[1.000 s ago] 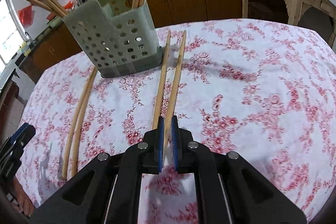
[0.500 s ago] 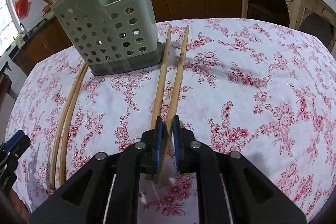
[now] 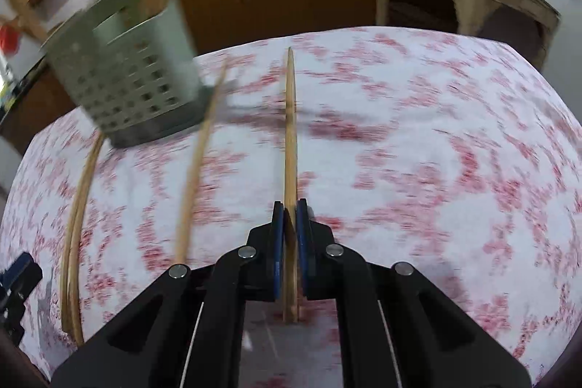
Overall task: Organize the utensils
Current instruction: 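Lower both grippers to the table and close each on another bamboo chopstick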
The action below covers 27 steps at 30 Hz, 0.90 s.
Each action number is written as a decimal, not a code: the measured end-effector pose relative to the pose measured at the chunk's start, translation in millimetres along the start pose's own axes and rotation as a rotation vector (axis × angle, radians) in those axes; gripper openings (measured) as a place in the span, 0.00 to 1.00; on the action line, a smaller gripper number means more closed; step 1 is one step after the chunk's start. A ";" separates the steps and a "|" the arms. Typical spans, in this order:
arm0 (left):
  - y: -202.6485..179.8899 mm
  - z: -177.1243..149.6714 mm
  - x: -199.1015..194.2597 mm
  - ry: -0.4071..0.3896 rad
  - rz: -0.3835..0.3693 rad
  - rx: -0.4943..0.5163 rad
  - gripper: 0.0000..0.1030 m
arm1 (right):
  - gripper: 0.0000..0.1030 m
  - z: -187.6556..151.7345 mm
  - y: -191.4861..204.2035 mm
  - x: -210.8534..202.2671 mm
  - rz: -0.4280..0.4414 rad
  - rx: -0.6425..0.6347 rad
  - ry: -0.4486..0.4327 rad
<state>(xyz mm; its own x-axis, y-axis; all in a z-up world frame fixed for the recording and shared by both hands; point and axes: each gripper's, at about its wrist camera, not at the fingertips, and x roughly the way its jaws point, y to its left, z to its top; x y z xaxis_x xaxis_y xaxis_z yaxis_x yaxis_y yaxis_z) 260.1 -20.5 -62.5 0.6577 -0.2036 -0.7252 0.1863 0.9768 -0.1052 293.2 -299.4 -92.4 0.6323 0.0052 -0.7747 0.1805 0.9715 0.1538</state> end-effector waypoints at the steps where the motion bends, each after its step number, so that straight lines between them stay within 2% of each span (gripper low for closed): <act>1: -3.2 -0.2 2.1 0.006 -0.001 0.011 0.40 | 0.08 0.3 -5.9 -1.0 0.000 0.007 0.002; 4: -11.7 -0.7 10.0 0.028 0.019 0.043 0.32 | 0.08 -0.3 -9.3 -1.7 0.002 0.000 0.003; 9: -20.6 -2.9 26.7 0.075 0.077 0.085 0.09 | 0.08 -1.8 -6.1 -2.3 -0.006 -0.018 -0.005; 12: -14.0 -1.3 30.1 0.075 0.122 0.077 0.08 | 0.08 -5.1 -3.8 -4.6 0.011 -0.029 -0.003; 18: 28.2 9.7 33.8 0.078 0.193 0.016 0.08 | 0.08 -11.9 -7.3 -10.9 0.030 -0.042 -0.002; 22: 44.3 11.5 33.1 0.091 0.150 0.015 0.09 | 0.08 -13.9 -3.8 -11.6 0.016 -0.061 -0.013; 27: 46.2 9.8 28.7 0.080 0.129 0.027 0.11 | 0.08 -17.2 2.2 -13.0 -0.008 -0.088 -0.030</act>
<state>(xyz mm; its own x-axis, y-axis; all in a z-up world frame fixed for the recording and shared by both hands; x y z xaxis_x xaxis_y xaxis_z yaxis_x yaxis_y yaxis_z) 294.8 18.1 -81.5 0.6178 -0.0693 -0.7833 0.1243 0.9922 0.0103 272.4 -293.2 -92.6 0.6540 -0.0085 -0.7565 0.1193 0.9886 0.0921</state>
